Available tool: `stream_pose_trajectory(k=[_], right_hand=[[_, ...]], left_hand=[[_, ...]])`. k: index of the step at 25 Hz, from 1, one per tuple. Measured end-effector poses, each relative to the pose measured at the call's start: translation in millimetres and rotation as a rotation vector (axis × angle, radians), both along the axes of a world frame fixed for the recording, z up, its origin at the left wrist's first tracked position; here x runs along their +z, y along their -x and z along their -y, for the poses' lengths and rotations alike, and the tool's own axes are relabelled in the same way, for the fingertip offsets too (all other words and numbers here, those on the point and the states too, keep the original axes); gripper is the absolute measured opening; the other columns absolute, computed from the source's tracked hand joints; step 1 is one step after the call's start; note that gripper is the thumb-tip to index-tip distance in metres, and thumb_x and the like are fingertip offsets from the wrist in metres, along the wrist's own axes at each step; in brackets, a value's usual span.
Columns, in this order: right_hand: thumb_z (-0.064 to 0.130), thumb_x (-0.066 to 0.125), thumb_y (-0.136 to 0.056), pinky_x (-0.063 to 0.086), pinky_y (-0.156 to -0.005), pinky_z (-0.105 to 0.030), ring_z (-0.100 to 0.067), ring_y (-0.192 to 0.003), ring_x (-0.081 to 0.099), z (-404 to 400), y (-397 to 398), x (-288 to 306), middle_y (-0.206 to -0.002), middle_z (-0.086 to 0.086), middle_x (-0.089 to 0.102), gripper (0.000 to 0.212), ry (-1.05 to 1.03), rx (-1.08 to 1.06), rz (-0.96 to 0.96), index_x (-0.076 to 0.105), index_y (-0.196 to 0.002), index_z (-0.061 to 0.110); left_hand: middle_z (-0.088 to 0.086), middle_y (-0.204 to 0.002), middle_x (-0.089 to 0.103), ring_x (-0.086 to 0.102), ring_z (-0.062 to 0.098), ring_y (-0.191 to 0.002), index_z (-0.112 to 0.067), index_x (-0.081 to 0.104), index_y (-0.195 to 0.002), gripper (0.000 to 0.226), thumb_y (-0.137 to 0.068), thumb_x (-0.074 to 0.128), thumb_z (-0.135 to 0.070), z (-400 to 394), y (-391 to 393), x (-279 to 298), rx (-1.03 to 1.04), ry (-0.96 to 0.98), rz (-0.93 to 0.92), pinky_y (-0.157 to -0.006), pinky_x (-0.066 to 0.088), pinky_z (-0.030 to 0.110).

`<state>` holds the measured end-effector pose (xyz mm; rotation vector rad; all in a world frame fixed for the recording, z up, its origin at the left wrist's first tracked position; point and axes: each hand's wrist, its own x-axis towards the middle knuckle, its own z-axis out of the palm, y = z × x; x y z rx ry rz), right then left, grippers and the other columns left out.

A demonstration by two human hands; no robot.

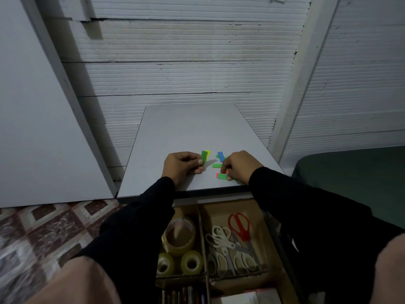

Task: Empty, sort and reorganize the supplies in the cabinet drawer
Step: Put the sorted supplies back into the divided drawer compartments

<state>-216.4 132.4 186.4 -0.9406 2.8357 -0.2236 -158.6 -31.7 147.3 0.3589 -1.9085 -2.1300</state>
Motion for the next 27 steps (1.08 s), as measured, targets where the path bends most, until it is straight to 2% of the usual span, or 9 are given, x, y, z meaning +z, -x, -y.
stream_pose_trajectory(k=[4, 7, 9, 13, 16, 18, 19, 23, 27], right_hand=[[0.001, 0.061, -0.084, 0.043, -0.089, -0.030, -0.027, -0.108, 0.056, 2, -4, -7, -0.117, -0.012, 0.059, 0.023, 0.005, -0.012, -0.061, 0.068, -0.105, 0.007], [-0.001, 0.054, -0.085, 0.047, -0.082, -0.031, -0.025, -0.094, 0.061, 1, -8, -4, -0.097, -0.007, 0.058, 0.013, 0.091, -0.006, -0.048, 0.065, -0.087, 0.006], [-0.002, 0.051, -0.085, 0.050, -0.078, -0.030, -0.023, -0.086, 0.064, -1, -12, 0, -0.085, -0.003, 0.061, 0.019, 0.133, 0.012, -0.026, 0.060, -0.077, 0.014], [-0.004, 0.050, -0.080, 0.051, -0.074, -0.033, -0.024, -0.080, 0.061, -11, -21, 3, -0.084, -0.007, 0.064, 0.022, 0.273, -0.018, -0.107, 0.060, -0.077, 0.015], [-0.007, 0.055, -0.080, 0.043, -0.066, -0.017, -0.009, -0.064, 0.055, -19, -34, 9, -0.073, 0.000, 0.057, 0.019, 0.429, -0.094, 0.006, 0.066, -0.076, 0.008], [-0.009, 0.062, -0.077, 0.041, -0.057, -0.005, 0.000, -0.056, 0.055, -26, -46, 14, -0.064, 0.002, 0.057, 0.024, 0.530, -0.150, 0.112, 0.062, -0.065, 0.011], [-0.009, 0.066, -0.075, 0.041, -0.054, -0.003, 0.001, -0.055, 0.055, -29, -51, 16, -0.062, 0.003, 0.057, 0.028, 0.580, -0.181, 0.165, 0.059, -0.061, 0.014], [-0.008, 0.071, -0.074, 0.052, -0.055, -0.021, -0.014, -0.060, 0.057, -47, -73, 19, -0.067, -0.002, 0.060, 0.026, 0.762, -0.350, 0.414, 0.060, -0.063, 0.013], [-0.008, 0.069, -0.075, 0.050, -0.045, -0.013, -0.014, -0.064, 0.058, -68, -102, 6, -0.070, -0.004, 0.061, 0.026, 0.740, -0.379, 0.511, 0.061, -0.065, 0.013]], left_hand=[[0.009, -0.060, 0.067, 0.062, 0.015, -0.050, 0.001, 0.066, -0.079, 0.010, -0.082, 0.062, 0.009, -1, -2, 0, 0.002, 0.015, 0.000, -0.061, 0.057, 0.022], [0.013, -0.062, 0.065, 0.062, 0.016, -0.049, 0.006, 0.065, -0.084, 0.006, -0.081, 0.062, 0.010, -1, -4, 3, 0.004, -0.024, 0.014, -0.059, 0.057, 0.022], [0.011, -0.060, 0.064, 0.061, 0.017, -0.047, 0.008, 0.064, -0.087, 0.007, -0.082, 0.061, 0.011, 1, -9, 5, 0.013, -0.066, 0.023, -0.057, 0.057, 0.022], [0.005, -0.054, 0.065, 0.059, 0.014, -0.043, 0.002, 0.066, -0.080, 0.010, -0.081, 0.062, 0.011, 1, -34, 6, 0.021, -0.022, 0.048, -0.057, 0.057, 0.021], [0.002, -0.052, 0.065, 0.060, 0.012, -0.043, 0.001, 0.065, -0.080, 0.011, -0.080, 0.063, 0.012, -4, -56, 9, 0.031, 0.022, 0.083, -0.053, 0.055, 0.019], [0.001, -0.051, 0.065, 0.061, 0.010, -0.045, 0.000, 0.065, -0.079, 0.012, -0.080, 0.063, 0.012, -9, -72, 12, 0.013, 0.061, 0.085, -0.052, 0.055, 0.018], [0.001, -0.051, 0.065, 0.061, 0.010, -0.045, 0.001, 0.064, -0.078, 0.012, -0.080, 0.062, 0.012, -12, -80, 13, 0.001, 0.065, 0.081, -0.051, 0.054, 0.018], [0.004, -0.049, 0.063, 0.056, 0.011, -0.040, 0.004, 0.061, -0.077, 0.013, -0.082, 0.058, 0.015, -33, -122, 13, -0.032, -0.004, 0.082, -0.046, 0.051, 0.019], [0.006, -0.053, 0.063, 0.059, 0.009, -0.041, 0.000, 0.062, -0.075, 0.016, -0.083, 0.057, 0.013, -52, -161, 2, -0.040, -0.050, 0.159, -0.047, 0.053, 0.017]])
